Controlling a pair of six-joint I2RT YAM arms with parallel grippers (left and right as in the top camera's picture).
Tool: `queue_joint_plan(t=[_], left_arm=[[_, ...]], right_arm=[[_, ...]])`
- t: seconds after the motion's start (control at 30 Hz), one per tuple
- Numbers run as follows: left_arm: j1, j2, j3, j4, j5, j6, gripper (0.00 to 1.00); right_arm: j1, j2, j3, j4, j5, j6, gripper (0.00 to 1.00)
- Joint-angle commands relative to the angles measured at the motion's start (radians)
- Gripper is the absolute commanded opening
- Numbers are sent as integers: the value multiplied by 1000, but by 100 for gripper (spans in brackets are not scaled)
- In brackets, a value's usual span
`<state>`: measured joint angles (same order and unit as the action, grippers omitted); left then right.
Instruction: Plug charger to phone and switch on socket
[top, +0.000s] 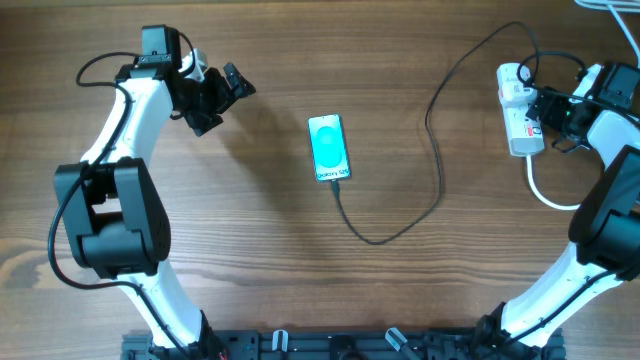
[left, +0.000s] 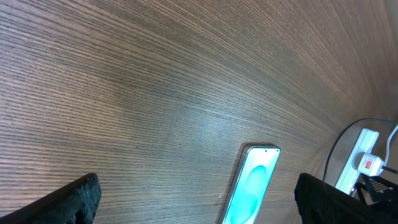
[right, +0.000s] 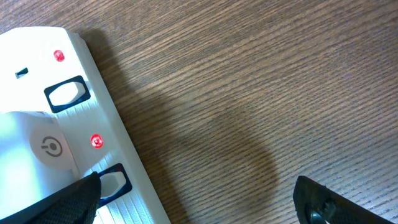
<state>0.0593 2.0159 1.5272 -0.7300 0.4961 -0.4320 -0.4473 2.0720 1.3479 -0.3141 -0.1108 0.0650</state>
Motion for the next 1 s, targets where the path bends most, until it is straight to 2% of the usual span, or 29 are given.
queue_joint_plan(t=[0.0,0.13,0.23,0.4,0.53,0.97], left_arm=[[0,-15,10,0,8,1,100],[0,-15,10,0,8,1,100],[0,-15,10,0,8,1,100],[0,-15,10,0,8,1,100],[0,-15,10,0,8,1,100],[0,-14,10,0,8,1,100]], right_arm=[[38,30,-10,-31,9,-27,100],[36,-115,-9,-64,44,-28,100],[45,-209,-9,-153,34,-39,100],[74,-215,-21,-343,-23,-39,100],[80,-215,-21,-407,80,-39,100],[80,-215,-21,-322,82,-38,100]])
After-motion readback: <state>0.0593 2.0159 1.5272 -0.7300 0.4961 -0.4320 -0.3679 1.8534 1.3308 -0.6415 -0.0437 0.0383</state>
